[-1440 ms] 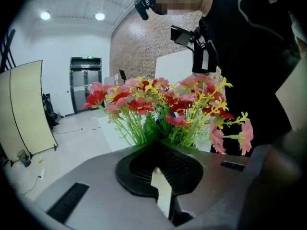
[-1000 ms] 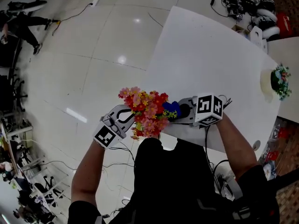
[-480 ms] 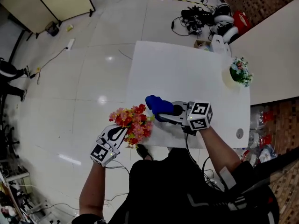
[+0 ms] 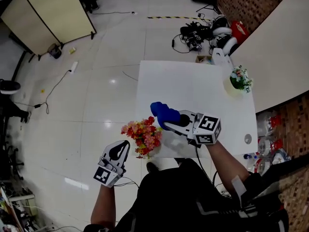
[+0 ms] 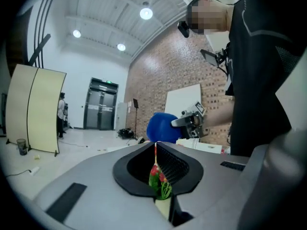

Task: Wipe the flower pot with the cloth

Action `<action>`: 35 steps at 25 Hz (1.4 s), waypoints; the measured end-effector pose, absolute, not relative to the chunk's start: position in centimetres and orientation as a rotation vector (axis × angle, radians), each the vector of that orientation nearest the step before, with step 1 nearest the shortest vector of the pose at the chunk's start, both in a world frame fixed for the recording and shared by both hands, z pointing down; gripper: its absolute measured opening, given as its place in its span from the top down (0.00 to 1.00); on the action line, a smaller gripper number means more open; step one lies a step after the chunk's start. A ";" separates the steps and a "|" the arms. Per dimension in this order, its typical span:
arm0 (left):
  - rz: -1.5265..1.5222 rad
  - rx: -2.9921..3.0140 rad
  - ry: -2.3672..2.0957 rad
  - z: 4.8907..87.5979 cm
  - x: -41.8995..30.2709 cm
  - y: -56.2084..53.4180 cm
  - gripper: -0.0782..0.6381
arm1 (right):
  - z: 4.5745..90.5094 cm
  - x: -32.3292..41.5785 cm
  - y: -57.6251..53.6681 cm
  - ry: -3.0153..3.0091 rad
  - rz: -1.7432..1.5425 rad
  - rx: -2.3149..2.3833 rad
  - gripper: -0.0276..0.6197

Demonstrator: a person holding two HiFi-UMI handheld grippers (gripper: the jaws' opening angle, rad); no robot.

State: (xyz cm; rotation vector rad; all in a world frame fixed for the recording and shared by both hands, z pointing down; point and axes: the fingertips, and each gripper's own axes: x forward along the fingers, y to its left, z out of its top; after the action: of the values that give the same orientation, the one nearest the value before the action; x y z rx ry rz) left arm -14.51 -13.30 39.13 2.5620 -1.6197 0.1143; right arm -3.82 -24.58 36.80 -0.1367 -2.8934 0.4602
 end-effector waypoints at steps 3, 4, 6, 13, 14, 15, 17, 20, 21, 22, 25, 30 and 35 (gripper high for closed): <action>0.048 2.538 -1.732 35.8 -15.6 -12.8 0.89 | 33.6 -4.1 -24.2 -2.979 0.393 -0.019 0.89; 0.012 2.528 -1.772 34.5 -16.1 -12.6 0.89 | 32.6 -4.1 -24.0 -2.999 0.366 0.023 0.89; -0.070 2.509 -1.830 32.2 -17.0 -12.4 0.89 | 31.1 -4.1 -23.5 -3.022 0.312 0.102 0.89; -0.149 2.545 -1.787 29.6 -17.3 -11.3 0.89 | 27.9 -2.1 -20.9 -3.061 0.291 0.367 0.89; -0.151 2.541 -1.786 29.3 -17.3 -11.2 0.89 | 27.7 -1.8 -20.6 -3.052 0.283 0.400 0.89; -0.159 2.534 -1.789 28.8 -17.2 -11.0 0.89 | 27.4 -1.4 -20.2 -3.046 0.273 0.426 0.89; -0.185 2.531 -1.793 27.7 -16.5 -10.3 0.89 | 26.5 -0.3 -19.4 -3.048 0.254 0.464 0.89; -0.197 2.563 -1.790 25.7 -14.6 -8.7 0.89 | 25.0 1.4 -17.7 -3.057 0.216 0.484 0.89; -0.197 2.566 -1.801 25.1 -14.0 -8.1 0.89 | 24.6 1.8 -17.1 -3.055 0.194 0.476 0.89; -0.201 2.562 -1.815 24.5 -13.5 -7.5 0.89 | 24.3 2.2 -16.4 -3.050 0.169 0.465 0.89; -0.199 2.508 -1.873 23.5 -12.0 -5.3 0.89 | 23.8 3.5 -14.4 -3.045 0.126 0.442 0.89; -0.159 2.452 -1.948 22.1 -9.4 -2.2 0.89 | 23.6 6.0 -11.6 -3.051 0.128 0.407 0.89; -0.056 2.426 -2.013 20.7 -7.6 0.6 0.89 | 23.5 7.8 -9.0 -3.061 0.191 0.431 0.89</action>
State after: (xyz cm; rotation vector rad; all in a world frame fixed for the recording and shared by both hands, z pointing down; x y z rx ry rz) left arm -7.63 0.60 20.65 2.4257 -2.0133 -0.0564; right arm 7.78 -8.99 23.54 0.4310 -3.0612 0.1905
